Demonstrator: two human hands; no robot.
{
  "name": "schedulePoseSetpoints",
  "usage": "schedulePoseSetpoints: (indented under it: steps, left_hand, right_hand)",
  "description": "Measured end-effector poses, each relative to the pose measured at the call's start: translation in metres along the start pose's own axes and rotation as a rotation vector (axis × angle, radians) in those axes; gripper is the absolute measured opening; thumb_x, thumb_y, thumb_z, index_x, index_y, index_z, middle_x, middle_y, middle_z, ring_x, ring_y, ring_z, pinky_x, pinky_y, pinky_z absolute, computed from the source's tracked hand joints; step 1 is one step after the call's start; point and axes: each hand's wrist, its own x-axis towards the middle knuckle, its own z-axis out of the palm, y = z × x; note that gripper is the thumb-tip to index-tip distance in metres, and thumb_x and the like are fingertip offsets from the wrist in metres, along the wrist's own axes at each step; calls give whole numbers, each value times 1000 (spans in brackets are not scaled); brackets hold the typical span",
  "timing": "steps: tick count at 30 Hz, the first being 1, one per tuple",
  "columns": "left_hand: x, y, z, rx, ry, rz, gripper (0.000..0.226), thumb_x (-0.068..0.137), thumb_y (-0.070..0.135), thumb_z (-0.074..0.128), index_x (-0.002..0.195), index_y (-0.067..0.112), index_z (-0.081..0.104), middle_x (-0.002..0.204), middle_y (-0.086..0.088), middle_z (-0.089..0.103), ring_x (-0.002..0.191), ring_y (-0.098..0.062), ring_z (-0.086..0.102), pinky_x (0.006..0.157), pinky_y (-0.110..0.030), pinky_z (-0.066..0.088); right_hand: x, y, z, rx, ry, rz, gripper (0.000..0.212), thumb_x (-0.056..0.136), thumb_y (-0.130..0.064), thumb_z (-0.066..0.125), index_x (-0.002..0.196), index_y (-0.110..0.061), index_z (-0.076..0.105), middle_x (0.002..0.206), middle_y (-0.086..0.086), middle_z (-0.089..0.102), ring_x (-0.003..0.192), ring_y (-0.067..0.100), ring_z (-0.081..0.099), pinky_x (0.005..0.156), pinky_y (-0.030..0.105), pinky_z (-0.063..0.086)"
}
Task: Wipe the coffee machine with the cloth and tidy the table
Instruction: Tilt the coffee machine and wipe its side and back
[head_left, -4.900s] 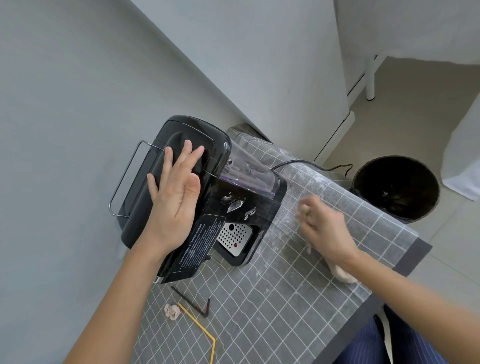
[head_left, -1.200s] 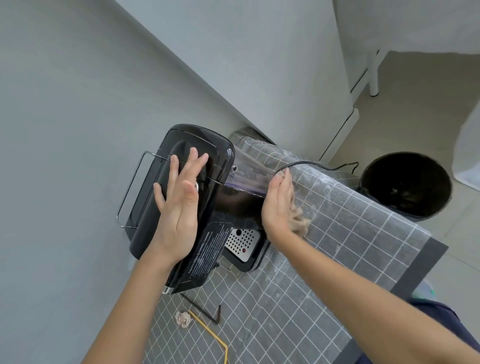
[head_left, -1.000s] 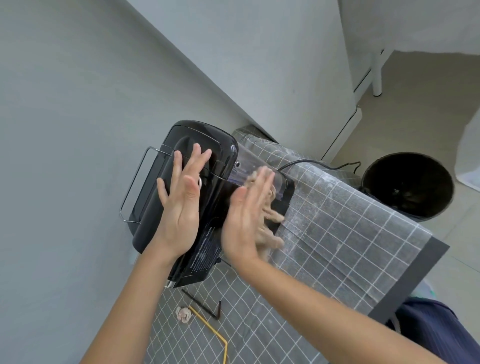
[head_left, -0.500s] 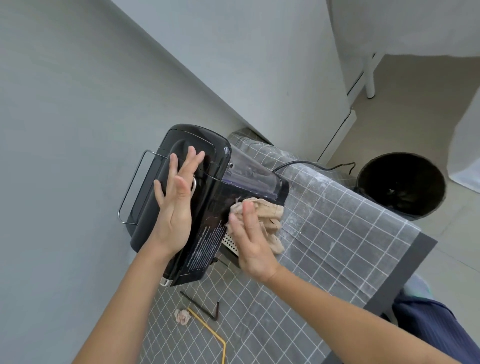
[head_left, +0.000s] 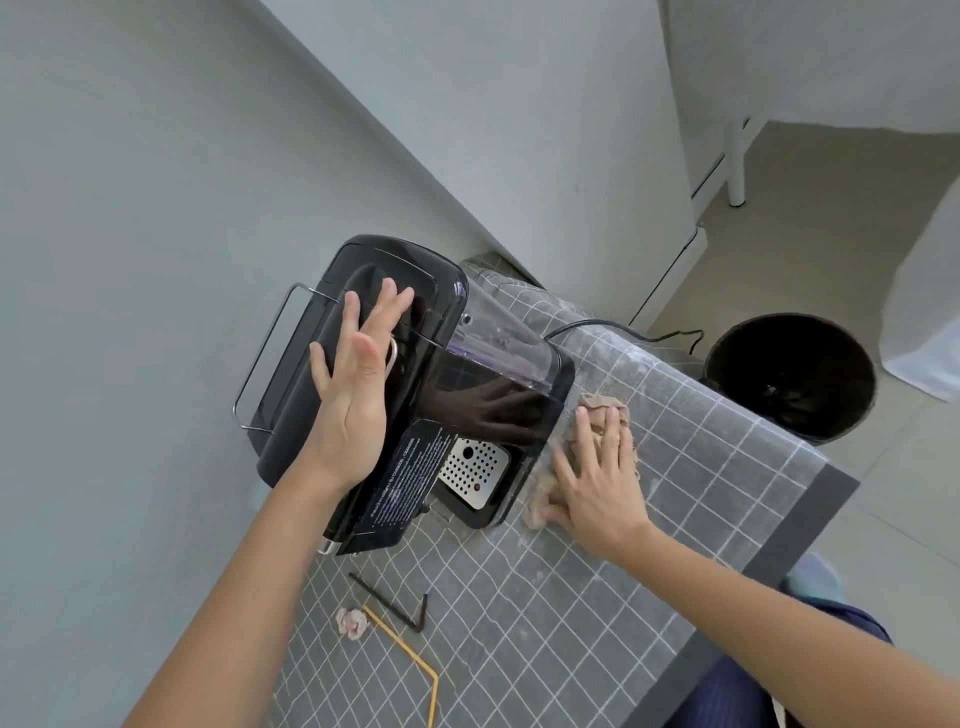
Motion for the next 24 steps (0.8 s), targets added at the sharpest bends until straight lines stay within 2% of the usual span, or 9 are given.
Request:
schedulePoseSetpoints:
  steps: [1,3,6,8,11,15,18,20,24]
  left_hand:
    - [0,1,0,7,2,0,81,80,76,-8,147,45,23,157,29,10,145,5,-12,114,-51,-20]
    - [1,2,0,26,3,0,80,81,75,-7,148,43,23,157,28,10,144,5,-13,114,-50,-21]
    - [1,2,0,39,10,5,78,83,72,-7,148,42,23,157,28,10,144,6,-13,114,-47,-22]
    - [1,2,0,42,11,8,76,84,70,-7,148,42,23,157,28,10,144,7,-13,114,-44,-23]
    - [1,2,1,61,12,11,71,86,66,-6,148,44,22,157,28,9,143,8,-14,112,-41,-24]
    - [1,2,1,67,14,8,74,84,69,-7,148,44,22,157,29,8,143,8,-15,112,-42,-25]
    - [1,2,1,76,21,13,75,84,70,-7,147,44,22,157,28,8,143,7,-15,112,-44,-24]
    - [2,2,1,78,22,14,74,84,69,-6,148,43,23,157,29,8,143,7,-15,112,-43,-24]
    - [2,1,1,73,21,12,77,84,70,-6,148,41,23,157,28,9,143,7,-15,111,-40,-24]
  right_hand:
    - [3,2,4,-42,25,-49,59,84,-53,64,130,-15,58,156,32,19,138,66,10,113,71,12]
    - [10,14,1,-29,96,-127,33,73,-23,80,99,-13,63,147,29,43,134,62,31,108,66,34]
    - [3,26,-14,323,267,-127,28,83,-7,71,108,-13,61,140,15,54,130,43,48,114,46,34]
    - [-9,18,-35,663,401,-9,35,89,1,59,117,-19,54,137,5,53,121,27,53,104,40,42]
    - [-10,-14,-85,936,587,156,45,91,-1,58,124,-29,48,137,6,44,109,18,51,89,34,47]
    - [22,-55,-131,1175,728,102,23,89,-19,70,111,-24,65,133,5,47,124,19,48,106,36,44]
    - [33,-73,-132,1198,846,55,25,86,-29,73,109,-19,72,126,3,56,126,16,50,107,44,43]
    - [34,-81,-128,1212,884,66,33,91,-35,65,117,-16,69,128,5,56,126,17,50,106,46,43]
    - [31,-90,-116,1138,937,-25,28,95,-20,59,120,-7,57,128,7,58,126,23,51,104,50,42]
